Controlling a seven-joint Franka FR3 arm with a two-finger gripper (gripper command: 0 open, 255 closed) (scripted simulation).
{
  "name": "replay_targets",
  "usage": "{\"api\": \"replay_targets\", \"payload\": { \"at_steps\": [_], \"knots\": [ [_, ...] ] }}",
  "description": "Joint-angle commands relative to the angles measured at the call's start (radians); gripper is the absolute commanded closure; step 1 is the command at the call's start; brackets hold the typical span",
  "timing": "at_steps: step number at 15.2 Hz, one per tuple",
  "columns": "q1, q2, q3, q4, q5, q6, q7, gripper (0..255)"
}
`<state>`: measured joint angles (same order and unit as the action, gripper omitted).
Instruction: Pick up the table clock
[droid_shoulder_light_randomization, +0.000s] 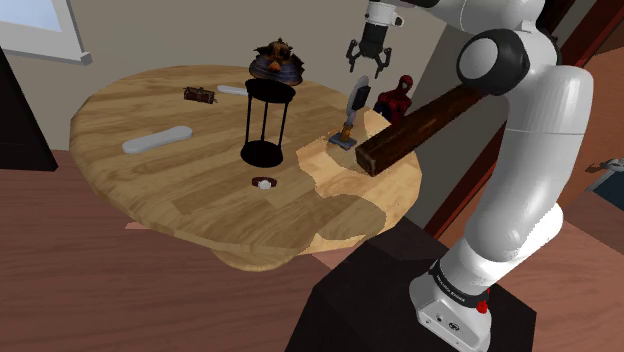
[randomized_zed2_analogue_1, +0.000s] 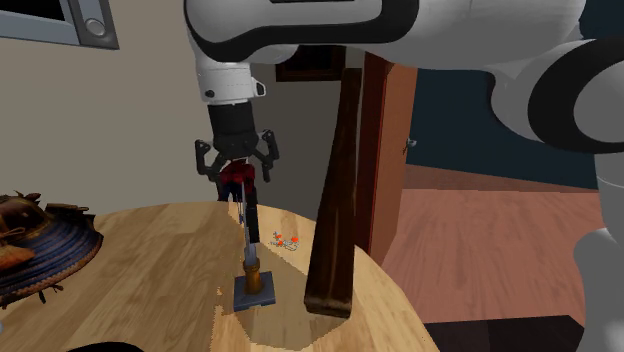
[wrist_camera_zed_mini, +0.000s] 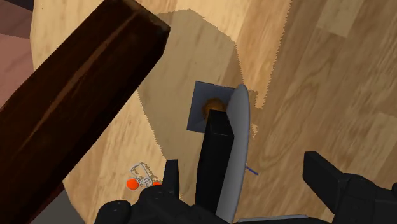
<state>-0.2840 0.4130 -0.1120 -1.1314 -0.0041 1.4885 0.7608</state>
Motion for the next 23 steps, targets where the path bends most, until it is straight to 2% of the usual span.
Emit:
{"api": "replay_targets", "payload": {
  "at_steps": [1, 7, 9, 10, 19, 23],
  "knots": [
    [-0.009, 0.025, -0.009, 0.021, 0.001, -0.002, 0.019, 0],
    [-0.005, -0.003, -0.009, -0.104, -0.002, 0.095, 0.023, 0],
    [-0.004, -0.005, -0.009, -0.114, -0.003, 0.104, 0.023, 0],
    [-0.004, -0.006, -0.009, -0.115, -0.003, 0.103, 0.023, 255],
    [-0.004, -0.004, -0.009, -0.114, -0.003, 0.104, 0.023, 255],
    [-0.007, 0.011, -0.009, -0.036, -0.001, 0.041, 0.020, 255]
  ]
}}
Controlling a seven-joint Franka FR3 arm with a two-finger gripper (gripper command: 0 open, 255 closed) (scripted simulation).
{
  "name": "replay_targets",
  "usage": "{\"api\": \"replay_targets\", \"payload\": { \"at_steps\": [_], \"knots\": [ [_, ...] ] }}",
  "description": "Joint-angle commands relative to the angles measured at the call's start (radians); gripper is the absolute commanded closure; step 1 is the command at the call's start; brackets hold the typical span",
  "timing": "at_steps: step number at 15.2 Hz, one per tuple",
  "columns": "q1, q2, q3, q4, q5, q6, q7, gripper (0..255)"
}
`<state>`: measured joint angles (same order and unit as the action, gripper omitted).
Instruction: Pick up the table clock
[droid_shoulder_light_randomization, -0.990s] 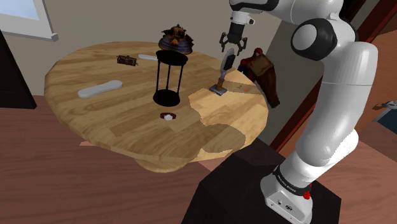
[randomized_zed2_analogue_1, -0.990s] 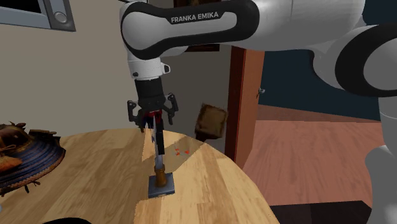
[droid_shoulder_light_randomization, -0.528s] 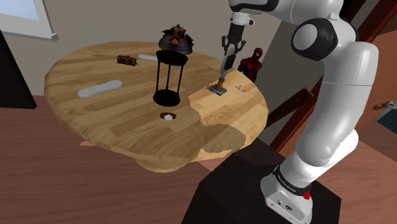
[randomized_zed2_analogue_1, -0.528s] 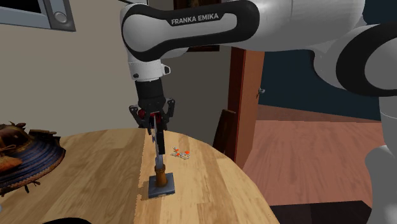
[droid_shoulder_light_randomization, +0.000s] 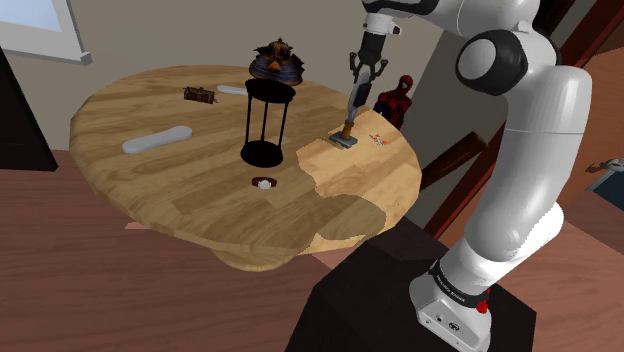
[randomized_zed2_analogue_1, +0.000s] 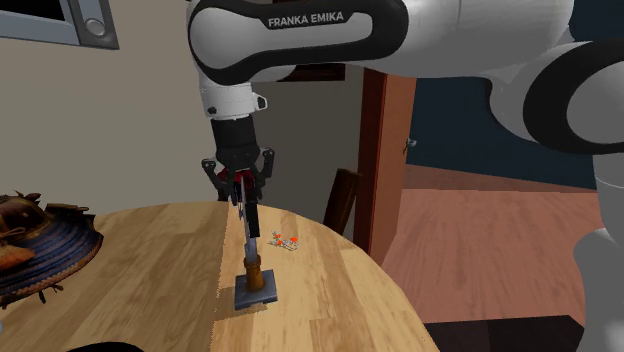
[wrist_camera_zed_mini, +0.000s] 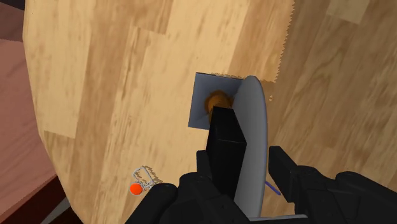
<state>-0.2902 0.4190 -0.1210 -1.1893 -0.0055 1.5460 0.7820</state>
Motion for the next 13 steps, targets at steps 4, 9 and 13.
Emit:
{"api": "replay_targets", "payload": {
  "at_steps": [4, 9, 13],
  "knots": [
    [-0.005, 0.029, 0.000, 0.114, 0.003, -0.084, -0.004, 255],
    [-0.012, 0.077, -0.001, 0.261, 0.008, -0.183, -0.008, 255],
    [-0.017, 0.109, 0.000, 0.344, 0.011, -0.234, -0.011, 255]
  ]
}}
